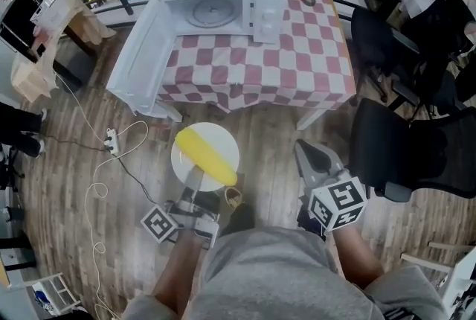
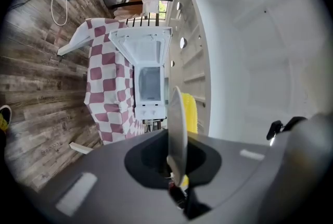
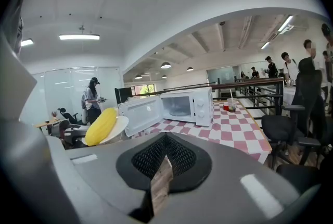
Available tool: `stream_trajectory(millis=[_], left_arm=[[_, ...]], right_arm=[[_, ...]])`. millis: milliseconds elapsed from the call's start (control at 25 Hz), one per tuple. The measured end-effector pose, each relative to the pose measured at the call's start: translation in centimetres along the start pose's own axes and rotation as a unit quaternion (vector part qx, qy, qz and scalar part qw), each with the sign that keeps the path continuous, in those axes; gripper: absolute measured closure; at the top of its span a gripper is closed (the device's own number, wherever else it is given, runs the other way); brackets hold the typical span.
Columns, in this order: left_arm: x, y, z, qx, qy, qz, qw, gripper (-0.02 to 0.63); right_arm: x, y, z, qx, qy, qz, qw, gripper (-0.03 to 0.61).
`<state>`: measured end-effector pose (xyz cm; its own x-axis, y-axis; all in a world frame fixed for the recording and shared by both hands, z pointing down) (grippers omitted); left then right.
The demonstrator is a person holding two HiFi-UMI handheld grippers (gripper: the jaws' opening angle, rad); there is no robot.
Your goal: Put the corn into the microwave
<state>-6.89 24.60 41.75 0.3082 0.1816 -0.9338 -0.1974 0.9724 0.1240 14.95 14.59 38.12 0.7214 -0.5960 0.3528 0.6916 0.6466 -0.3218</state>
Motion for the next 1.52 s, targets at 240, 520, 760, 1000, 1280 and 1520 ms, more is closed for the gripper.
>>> stream_trajectory(millis=[240,520,760,1000,1280,1520], left_arm=[[-1.3,-1.3,-2.0,-0.010,0.000,0.001,1.0000,0.598],[-2.6,-2.1,-3.7,-0.027,0.006,-0.001,0.9996,0.598],[-3.7,-2.4,-5.0,-0.029,0.016,-0.001,0.9994,0.598],[-4.3,-2.5,-5.8,-0.031,0.020,-0.002,0.9993,0.598],[-3.8,-2.9,-6.1,-0.033,0.023,0.007,0.9992,0.598],[-3.6,-3.2,-5.9,-0.038,0.024,0.013,0.9989,0.598]], right_arm=[[-0.6,-2.7,0.0,-0.002,-0.003,0.005,1.000,0.580],[-1.7,-5.4,-0.7,-0.002,0.001,0.016,1.000,0.580],[-2.5,-7.2,-0.8,-0.004,0.005,0.021,1.000,0.580],[-2.6,-7.6,-0.6,-0.009,0.007,0.030,1.000,0.580],[-2.5,-7.2,-0.9,-0.003,0.007,0.039,0.999,0.580],[-2.2,-7.1,-1.2,0.001,0.011,0.043,0.999,0.580]])
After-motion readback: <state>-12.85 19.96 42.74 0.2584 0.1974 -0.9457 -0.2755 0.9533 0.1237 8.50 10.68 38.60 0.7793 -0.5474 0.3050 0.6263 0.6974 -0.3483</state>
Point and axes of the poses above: the fingertips, and each gripper's own axes: y backward along the fingers, x to its right, z out of its underside, the point moved 1 cm from there along y, backward along the fingers, and after that the axes turned 14 degrees about -y, right-handed, at the moved point
